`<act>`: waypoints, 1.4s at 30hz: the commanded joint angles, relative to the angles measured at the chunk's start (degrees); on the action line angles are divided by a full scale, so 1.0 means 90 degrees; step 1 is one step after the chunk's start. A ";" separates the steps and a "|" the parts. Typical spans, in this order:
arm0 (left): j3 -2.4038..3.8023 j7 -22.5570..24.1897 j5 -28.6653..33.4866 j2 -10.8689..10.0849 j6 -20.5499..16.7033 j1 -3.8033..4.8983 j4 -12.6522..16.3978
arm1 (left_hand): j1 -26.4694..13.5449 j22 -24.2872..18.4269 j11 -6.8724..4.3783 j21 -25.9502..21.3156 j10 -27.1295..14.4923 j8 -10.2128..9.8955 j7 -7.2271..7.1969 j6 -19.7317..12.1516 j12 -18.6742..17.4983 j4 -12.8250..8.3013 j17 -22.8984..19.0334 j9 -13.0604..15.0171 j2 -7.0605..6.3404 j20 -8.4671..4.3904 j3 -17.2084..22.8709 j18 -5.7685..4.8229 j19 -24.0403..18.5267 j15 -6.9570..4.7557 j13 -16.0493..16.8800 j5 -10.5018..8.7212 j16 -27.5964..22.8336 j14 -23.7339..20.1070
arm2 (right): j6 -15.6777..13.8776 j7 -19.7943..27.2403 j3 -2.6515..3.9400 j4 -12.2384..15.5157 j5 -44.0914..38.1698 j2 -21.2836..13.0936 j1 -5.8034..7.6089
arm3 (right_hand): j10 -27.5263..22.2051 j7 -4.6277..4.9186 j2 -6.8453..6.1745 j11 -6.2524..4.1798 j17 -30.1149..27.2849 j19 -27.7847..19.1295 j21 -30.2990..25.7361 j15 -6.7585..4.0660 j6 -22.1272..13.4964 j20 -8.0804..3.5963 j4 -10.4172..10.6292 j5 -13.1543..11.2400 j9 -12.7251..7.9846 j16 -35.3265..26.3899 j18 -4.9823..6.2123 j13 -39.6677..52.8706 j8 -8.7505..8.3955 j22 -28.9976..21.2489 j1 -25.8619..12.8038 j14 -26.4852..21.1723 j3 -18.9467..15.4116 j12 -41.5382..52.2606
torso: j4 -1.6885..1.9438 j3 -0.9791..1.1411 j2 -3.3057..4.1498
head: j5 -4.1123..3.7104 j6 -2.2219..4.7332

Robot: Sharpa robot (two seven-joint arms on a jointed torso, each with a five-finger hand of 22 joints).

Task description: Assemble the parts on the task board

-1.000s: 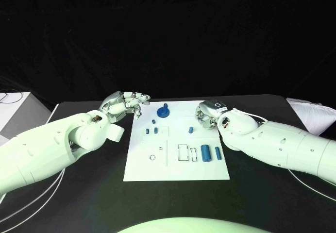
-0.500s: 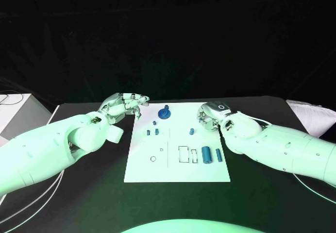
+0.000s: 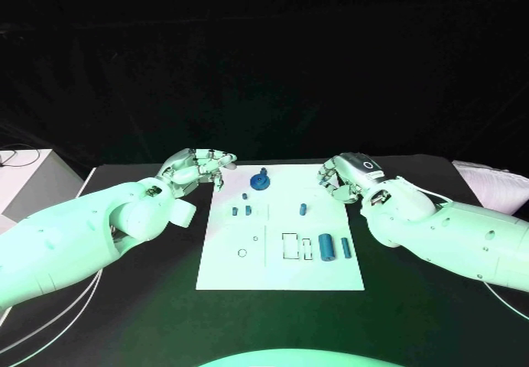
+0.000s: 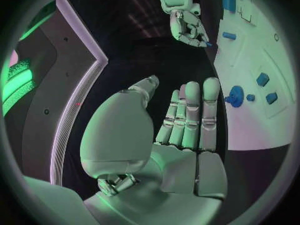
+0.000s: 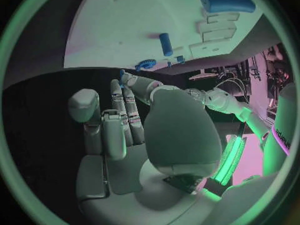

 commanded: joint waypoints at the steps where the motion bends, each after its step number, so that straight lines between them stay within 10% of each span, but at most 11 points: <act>1: 0.0006 0.0066 0.0032 0.0016 -0.0053 -0.0001 0.0018 | 0.0044 -0.0005 -0.0001 -0.0037 -0.0054 0.0007 -0.0013 -0.0029 -0.0022 0.0038 0.0005 0.0000 0.0031 0.0000 -0.0001 0.0003 -0.0040 0.0011 0.0006 0.0000 -0.0027 -0.0019 | -0.0306 0.0161 0.0009 0.0263 0.0113 -0.0058 0.0003 | 0.0414 -0.0001 0.0096 -0.0369 0.0186 0.0018 0.0041 -0.0043 0.0019 -0.0020 -0.0012 0.0034 0.0004 -0.0008 -0.0079 0.0221 0.0017 0.0005 0.0041 0.0406 0.0016 0.0002 | -0.0002 0.0009 -0.0005 | 0.0046 0.0016; 15: 0.0006 0.0099 0.0043 0.0089 -0.0127 -0.0005 0.0043 | 0.0071 0.0048 0.0001 0.0005 -0.0067 0.0019 -0.0009 -0.0020 -0.0022 0.0045 0.0010 0.0004 0.0047 0.0000 -0.0006 -0.0007 -0.0004 0.0012 0.0009 0.0005 -0.0032 -0.0021 | 0.0324 0.0003 -0.0040 0.1158 0.0055 0.0240 -0.0022 | 0.0409 0.0001 0.0099 -0.0367 0.0178 -0.0005 0.0010 -0.0042 0.0011 -0.0020 -0.0013 0.0041 0.0010 -0.0010 -0.0071 0.0222 0.0016 -0.0029 0.0039 0.0404 0.0026 -0.0010 | 0.0031 -0.0025 -0.0007 | 0.0266 -0.0017; 27: 0.0006 0.0146 0.0117 0.0138 -0.0225 -0.0004 0.0074 | 0.0077 0.0003 0.0002 -0.0033 -0.0071 0.0025 -0.0009 -0.0015 -0.0021 0.0051 0.0011 0.0005 0.0050 0.0001 -0.0010 0.0002 -0.0039 0.0013 0.0010 0.0005 -0.0035 -0.0024 | 0.1112 -0.0373 -0.0214 0.0935 -0.0286 0.0980 -0.0213 | 0.0403 0.0005 0.0105 -0.0363 0.0130 -0.0050 -0.0056 -0.0040 -0.0002 -0.0020 -0.0013 0.0061 0.0017 -0.0035 -0.0054 0.0223 0.0014 -0.0106 0.0033 0.0394 0.0036 -0.0024 | 0.0046 -0.0022 0.0008 | 0.0472 -0.0133; 42: 0.0006 0.0279 0.0214 0.0195 -0.0496 -0.0002 0.0129 | 0.0133 0.0059 0.0007 0.0011 -0.0092 0.0038 -0.0004 -0.0015 -0.0020 0.0061 0.0020 0.0007 0.0077 0.0005 -0.0013 -0.0011 -0.0005 0.0016 0.0016 0.0029 -0.0044 -0.0031 | 0.1427 -0.0577 -0.0259 0.0808 -0.0496 0.1288 -0.0343 | 0.0398 0.0007 0.0106 -0.0361 0.0129 -0.0069 -0.0077 -0.0039 -0.0014 -0.0020 -0.0018 0.0079 0.0023 -0.0035 -0.0048 0.0225 0.0011 -0.0129 0.0032 0.0392 0.0044 -0.0036 | 0.0047 -0.0020 0.0013 | 0.0745 -0.0334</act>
